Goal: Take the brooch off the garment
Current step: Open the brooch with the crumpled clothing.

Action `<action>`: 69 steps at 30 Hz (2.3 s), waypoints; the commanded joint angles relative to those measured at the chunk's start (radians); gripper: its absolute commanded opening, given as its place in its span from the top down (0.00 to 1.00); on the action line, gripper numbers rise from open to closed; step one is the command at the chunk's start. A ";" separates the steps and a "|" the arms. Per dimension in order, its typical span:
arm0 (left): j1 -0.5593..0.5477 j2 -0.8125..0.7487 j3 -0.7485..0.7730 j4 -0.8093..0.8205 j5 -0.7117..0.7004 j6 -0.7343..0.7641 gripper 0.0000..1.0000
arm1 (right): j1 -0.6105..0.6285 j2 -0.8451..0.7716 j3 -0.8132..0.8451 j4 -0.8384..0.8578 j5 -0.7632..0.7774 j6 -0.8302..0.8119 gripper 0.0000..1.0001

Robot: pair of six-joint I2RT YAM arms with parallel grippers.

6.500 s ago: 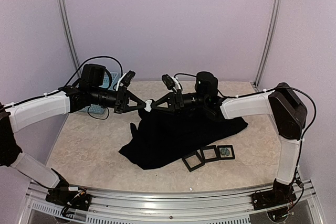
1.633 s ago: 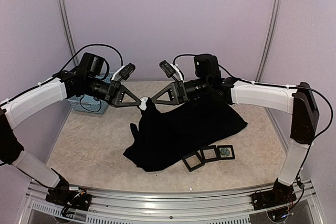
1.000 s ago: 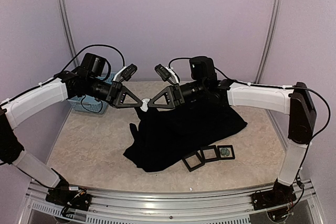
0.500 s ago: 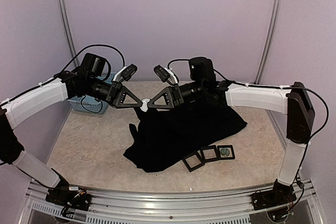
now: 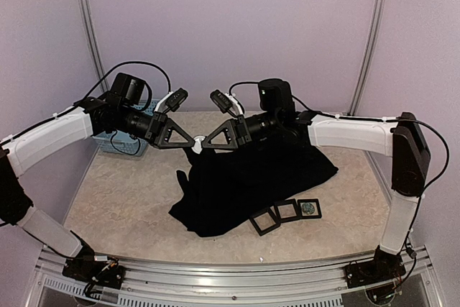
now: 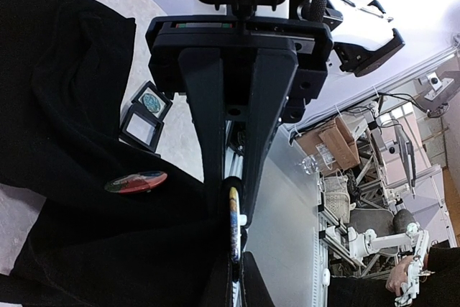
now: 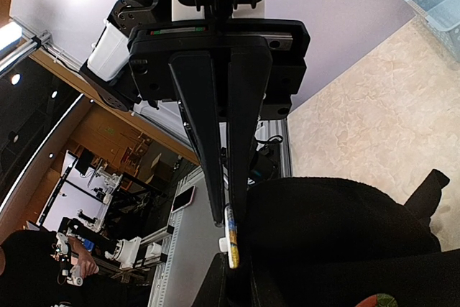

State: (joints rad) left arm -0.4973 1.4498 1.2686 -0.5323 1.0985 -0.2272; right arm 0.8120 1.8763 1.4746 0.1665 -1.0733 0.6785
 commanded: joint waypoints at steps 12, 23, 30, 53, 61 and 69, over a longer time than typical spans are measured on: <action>-0.012 0.001 0.038 0.040 0.018 0.003 1.00 | 0.031 0.078 0.069 -0.301 0.180 -0.123 1.00; -0.018 0.018 0.064 0.040 0.029 0.006 1.00 | 0.030 0.153 0.165 -0.478 0.277 -0.157 1.00; -0.031 0.033 0.063 0.060 0.032 -0.004 1.00 | 0.032 0.188 0.203 -0.470 0.276 -0.158 1.00; -0.046 0.082 0.068 0.142 0.055 -0.041 1.00 | 0.036 0.243 0.271 -0.401 0.275 -0.144 0.86; -0.044 0.095 0.063 0.147 0.059 -0.041 1.00 | 0.036 0.219 0.251 -0.308 0.221 -0.127 0.83; -0.042 0.107 0.057 0.150 0.063 -0.041 1.00 | 0.037 0.199 0.220 -0.208 0.184 -0.097 0.78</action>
State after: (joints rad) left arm -0.4786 1.5467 1.2720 -0.5362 0.9836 -0.2729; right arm 0.8074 2.0460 1.7134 -0.2047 -0.9539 0.5514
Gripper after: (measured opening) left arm 0.025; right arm 0.216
